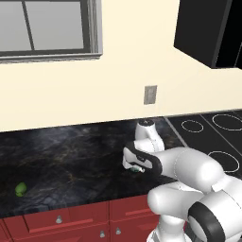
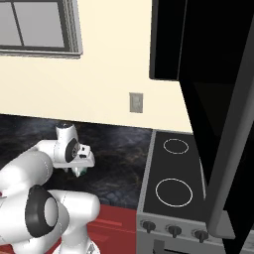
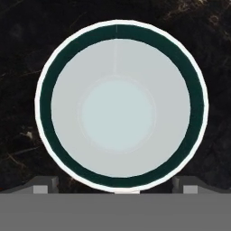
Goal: Pick the mug from the counter and place it inside the microwave. Then close the microwave.
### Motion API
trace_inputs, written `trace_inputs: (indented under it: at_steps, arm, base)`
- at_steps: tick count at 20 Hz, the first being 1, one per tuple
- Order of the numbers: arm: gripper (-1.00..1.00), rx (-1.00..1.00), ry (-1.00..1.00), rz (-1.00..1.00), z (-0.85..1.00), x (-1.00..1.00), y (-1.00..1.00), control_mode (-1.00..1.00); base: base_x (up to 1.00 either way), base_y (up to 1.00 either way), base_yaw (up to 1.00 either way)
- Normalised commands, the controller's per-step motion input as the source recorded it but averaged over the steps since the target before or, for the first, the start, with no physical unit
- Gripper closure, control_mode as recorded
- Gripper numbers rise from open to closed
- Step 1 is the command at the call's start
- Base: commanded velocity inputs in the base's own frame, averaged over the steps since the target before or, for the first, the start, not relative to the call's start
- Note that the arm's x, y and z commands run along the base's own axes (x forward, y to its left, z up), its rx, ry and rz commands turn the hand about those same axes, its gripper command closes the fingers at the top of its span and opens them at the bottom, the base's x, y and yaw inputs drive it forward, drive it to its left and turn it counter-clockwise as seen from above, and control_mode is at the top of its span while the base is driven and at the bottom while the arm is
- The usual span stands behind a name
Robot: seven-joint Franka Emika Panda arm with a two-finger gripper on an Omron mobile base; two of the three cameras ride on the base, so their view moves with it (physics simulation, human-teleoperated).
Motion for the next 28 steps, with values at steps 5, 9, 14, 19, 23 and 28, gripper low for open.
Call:
trace_inputs:
  at_steps: [5, 9, 14, 19, 23, 28]
  arm:
    - [-1.00, 0.00, 0.00, 0.00, 0.00, 0.00, -0.07, -1.00]
    - [-1.00, 0.00, 0.00, -0.03, 0.00, 0.00, -0.13, -1.00]
    - [-1.00, 0.00, 0.00, 0.00, 0.00, 0.00, 0.00, -1.00]
    - [1.00, 0.00, 0.00, 0.00, 0.00, 0.00, 0.00, -1.00]
    - [1.00, 0.00, 0.00, 0.00, 0.00, 0.00, 0.00, -1.00]
    - [1.00, 0.00, 0.00, 0.03, 0.00, 0.00, 0.01, -1.00]
  base:
    - [0.00, 0.00, 0.00]
    - [0.00, 0.00, 0.00]
    - [0.00, 0.00, 0.00]
    - [0.00, 0.00, 0.00]
    - [0.00, 0.00, 0.00]
    - [0.00, 0.00, 0.00]
